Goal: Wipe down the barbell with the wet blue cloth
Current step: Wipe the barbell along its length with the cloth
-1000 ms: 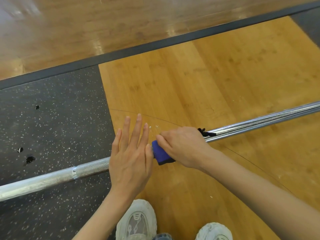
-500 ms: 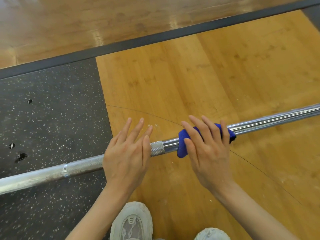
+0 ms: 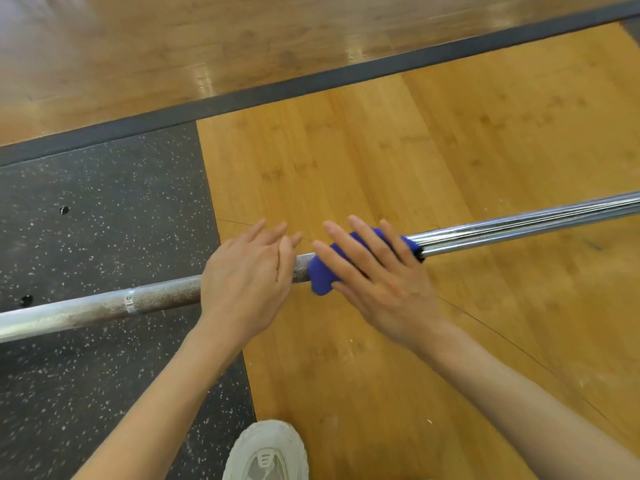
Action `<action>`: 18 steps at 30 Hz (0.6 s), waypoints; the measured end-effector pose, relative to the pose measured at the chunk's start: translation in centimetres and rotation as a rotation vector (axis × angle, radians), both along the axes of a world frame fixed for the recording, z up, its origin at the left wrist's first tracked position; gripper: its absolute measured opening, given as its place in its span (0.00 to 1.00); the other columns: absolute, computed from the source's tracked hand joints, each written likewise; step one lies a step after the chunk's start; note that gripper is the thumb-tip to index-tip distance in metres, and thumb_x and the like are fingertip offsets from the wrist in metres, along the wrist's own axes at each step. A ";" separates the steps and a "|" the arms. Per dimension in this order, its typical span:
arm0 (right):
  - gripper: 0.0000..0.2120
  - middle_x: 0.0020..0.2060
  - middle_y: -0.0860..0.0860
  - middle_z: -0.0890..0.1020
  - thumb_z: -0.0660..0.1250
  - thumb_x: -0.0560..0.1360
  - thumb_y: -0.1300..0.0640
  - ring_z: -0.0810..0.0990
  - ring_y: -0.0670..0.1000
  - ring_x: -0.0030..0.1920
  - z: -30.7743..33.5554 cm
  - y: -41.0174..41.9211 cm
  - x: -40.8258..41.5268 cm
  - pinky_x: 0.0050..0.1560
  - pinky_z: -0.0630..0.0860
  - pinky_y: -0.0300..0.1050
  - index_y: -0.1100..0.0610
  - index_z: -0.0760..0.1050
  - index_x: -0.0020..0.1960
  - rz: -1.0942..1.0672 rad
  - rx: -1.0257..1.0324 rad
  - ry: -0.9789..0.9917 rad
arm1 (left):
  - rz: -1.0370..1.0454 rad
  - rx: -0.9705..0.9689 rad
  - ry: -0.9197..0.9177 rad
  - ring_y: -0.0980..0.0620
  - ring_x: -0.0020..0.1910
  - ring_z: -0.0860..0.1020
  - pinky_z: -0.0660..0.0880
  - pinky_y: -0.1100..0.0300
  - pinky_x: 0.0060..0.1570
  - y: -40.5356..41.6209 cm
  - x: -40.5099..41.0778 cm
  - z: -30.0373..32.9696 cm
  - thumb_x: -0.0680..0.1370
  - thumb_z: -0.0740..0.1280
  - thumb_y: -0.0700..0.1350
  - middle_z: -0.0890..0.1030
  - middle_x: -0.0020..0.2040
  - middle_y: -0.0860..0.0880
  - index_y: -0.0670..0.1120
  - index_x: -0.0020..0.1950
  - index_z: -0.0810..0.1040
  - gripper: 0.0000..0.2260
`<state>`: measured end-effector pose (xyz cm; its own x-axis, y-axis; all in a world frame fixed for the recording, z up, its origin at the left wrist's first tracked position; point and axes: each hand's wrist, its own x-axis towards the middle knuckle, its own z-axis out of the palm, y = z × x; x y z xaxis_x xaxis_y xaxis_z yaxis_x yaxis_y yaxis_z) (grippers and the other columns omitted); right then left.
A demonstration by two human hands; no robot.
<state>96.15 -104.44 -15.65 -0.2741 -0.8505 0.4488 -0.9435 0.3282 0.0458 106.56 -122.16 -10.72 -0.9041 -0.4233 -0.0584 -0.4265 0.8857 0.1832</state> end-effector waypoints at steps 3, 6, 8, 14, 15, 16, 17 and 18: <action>0.21 0.76 0.55 0.68 0.53 0.87 0.50 0.66 0.60 0.75 -0.4 1.8 -2.5 0.77 0.57 0.60 0.54 0.61 0.79 -0.122 -0.029 -0.010 | -0.049 -0.187 0.214 0.43 0.79 0.62 0.57 0.47 0.77 -0.5 -0.1 -0.9 0.87 0.46 0.49 0.71 0.76 0.45 0.46 0.76 0.72 0.23; 0.22 0.77 0.54 0.66 0.54 0.87 0.49 0.64 0.61 0.76 -0.8 -0.5 -0.7 0.77 0.57 0.62 0.54 0.60 0.79 -0.204 -0.081 -0.073 | -0.057 -0.224 0.327 0.41 0.81 0.54 0.48 0.47 0.79 -0.3 -0.1 -1.6 0.87 0.48 0.48 0.63 0.80 0.44 0.45 0.79 0.67 0.22; 0.25 0.77 0.54 0.66 0.60 0.85 0.48 0.66 0.60 0.75 -1.3 -2.3 -0.1 0.77 0.59 0.60 0.54 0.60 0.79 -0.097 -0.066 0.000 | -0.097 -0.263 0.326 0.41 0.81 0.55 0.51 0.46 0.79 -0.2 -0.1 -2.3 0.88 0.48 0.48 0.63 0.80 0.45 0.45 0.78 0.68 0.22; 0.28 0.76 0.54 0.65 0.66 0.83 0.53 0.64 0.60 0.76 -1.4 0.2 -3.9 0.78 0.56 0.60 0.53 0.58 0.79 -0.208 -0.102 0.024 | -0.083 -0.253 0.341 0.44 0.78 0.64 0.65 0.48 0.71 -1.3 -2.1 -3.0 0.87 0.51 0.48 0.72 0.75 0.48 0.48 0.72 0.76 0.20; 0.29 0.76 0.54 0.65 0.68 0.82 0.55 0.64 0.61 0.76 -1.4 -0.8 -3.3 0.78 0.56 0.61 0.54 0.59 0.79 -0.234 -0.108 0.007 | -0.073 -0.247 0.357 0.44 0.78 0.66 0.66 0.49 0.70 -1.4 -2.4 -3.1 0.87 0.51 0.48 0.73 0.74 0.48 0.48 0.71 0.78 0.20; 0.31 0.77 0.53 0.67 0.70 0.80 0.56 0.65 0.61 0.76 -1.6 -2.0 -2.7 0.77 0.57 0.62 0.54 0.59 0.78 -0.232 -0.104 -0.005 | -0.072 -0.241 0.370 0.45 0.77 0.67 0.68 0.49 0.68 -1.6 -2.6 -3.2 0.87 0.51 0.48 0.74 0.73 0.48 0.48 0.70 0.79 0.20; 0.32 0.76 0.53 0.69 0.71 0.79 0.56 0.66 0.61 0.75 -1.6 -3.1 -2.3 0.77 0.59 0.61 0.54 0.60 0.78 -0.197 -0.095 0.002 | -0.072 -0.236 0.378 0.45 0.76 0.68 0.69 0.49 0.67 -1.7 -2.8 -3.2 0.88 0.51 0.48 0.75 0.73 0.48 0.47 0.69 0.80 0.20; 0.32 0.75 0.53 0.70 0.71 0.79 0.56 0.68 0.60 0.75 -1.5 -3.8 -2.3 0.76 0.61 0.60 0.53 0.60 0.78 -0.152 -0.079 0.028 | -0.072 -0.235 0.382 0.45 0.75 0.69 0.69 0.49 0.67 -2.0 -3.0 -3.2 0.88 0.51 0.48 0.75 0.72 0.48 0.47 0.69 0.80 0.20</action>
<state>93.80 -108.20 -17.15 -0.3836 -0.7617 0.5221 -0.8814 0.4707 0.0392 103.56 -124.11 -13.89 -0.8698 -0.3203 0.3754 -0.3028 0.9471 0.1064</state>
